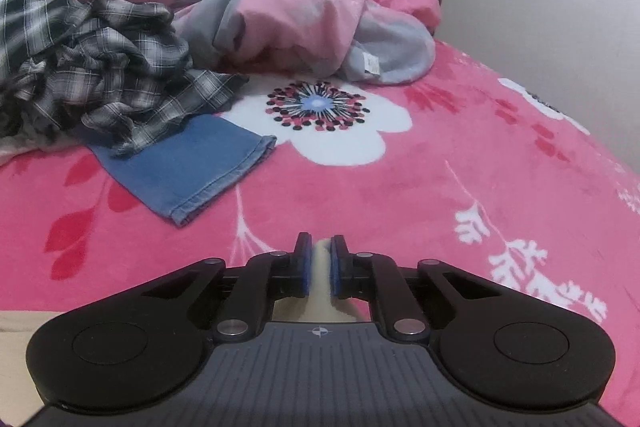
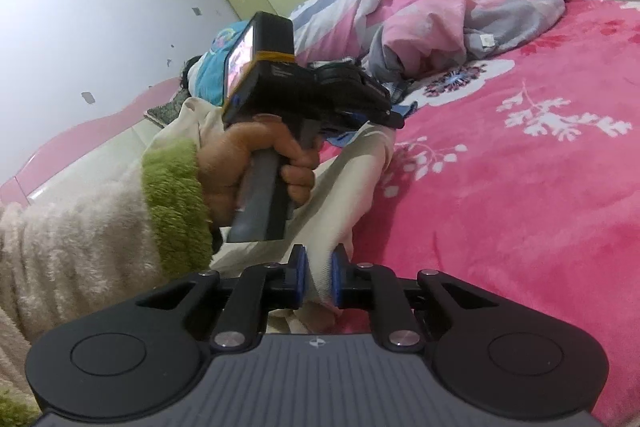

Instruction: Fold clothes

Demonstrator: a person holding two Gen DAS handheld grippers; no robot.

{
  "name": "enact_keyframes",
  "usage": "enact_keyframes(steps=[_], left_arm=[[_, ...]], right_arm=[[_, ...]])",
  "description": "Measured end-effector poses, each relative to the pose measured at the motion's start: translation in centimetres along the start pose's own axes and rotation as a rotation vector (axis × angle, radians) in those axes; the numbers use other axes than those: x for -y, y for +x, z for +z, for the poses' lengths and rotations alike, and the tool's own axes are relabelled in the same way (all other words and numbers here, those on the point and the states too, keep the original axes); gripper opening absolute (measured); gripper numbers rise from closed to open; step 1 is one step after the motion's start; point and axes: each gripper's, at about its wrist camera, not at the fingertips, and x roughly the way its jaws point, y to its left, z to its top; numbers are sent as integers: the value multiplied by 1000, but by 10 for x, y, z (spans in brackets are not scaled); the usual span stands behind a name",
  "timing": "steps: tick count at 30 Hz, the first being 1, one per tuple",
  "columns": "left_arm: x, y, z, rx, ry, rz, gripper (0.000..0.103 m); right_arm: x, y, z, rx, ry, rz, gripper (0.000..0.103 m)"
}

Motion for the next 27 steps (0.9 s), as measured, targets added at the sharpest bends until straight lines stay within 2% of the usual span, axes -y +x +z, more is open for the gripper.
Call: enact_keyframes(steps=[5, 8, 9, 12, 14, 15, 16, 17, 19, 21, 24, 26, 27], left_arm=[[-4, 11, -8, 2, -25, -29, 6], [-14, -2, -1, 29, -72, -61, 9], [-17, -7, 1, 38, -88, -72, 11], [-27, -21, 9, 66, -136, -105, 34], [-33, -31, 14, 84, -168, -127, 39], [-36, -34, 10, 77, -165, -126, 42], [-39, -36, 6, 68, -161, -122, 47], [-42, -39, 2, 59, -156, -119, 49], [-48, -45, -6, 40, -147, -113, 51], [-54, -50, -15, 22, -138, -107, 51], [-63, -58, -27, -6, -124, -97, 51], [-68, -64, -35, -24, -115, -91, 51], [-71, -66, -39, -33, -111, -88, 50]], right_arm=[[12, -15, 1, -21, 89, 10, 14], [23, -27, 5, -25, 166, 20, 13], [27, -31, 6, -26, 192, 23, 14], [38, -42, 11, -31, 269, 33, 16], [47, -46, 19, -17, 321, 39, 19], [52, -46, 26, -5, 345, 44, 22], [55, -43, 35, 4, 357, 57, 36], [58, -36, 45, 3, 357, 69, 53], [61, -15, 66, -16, 350, 90, 58], [65, 14, 88, -52, 343, 114, 59], [82, 75, 108, -182, 426, 157, 59], [90, 105, 106, -295, 460, 119, 58], [92, 118, 103, -356, 470, 86, 54]])
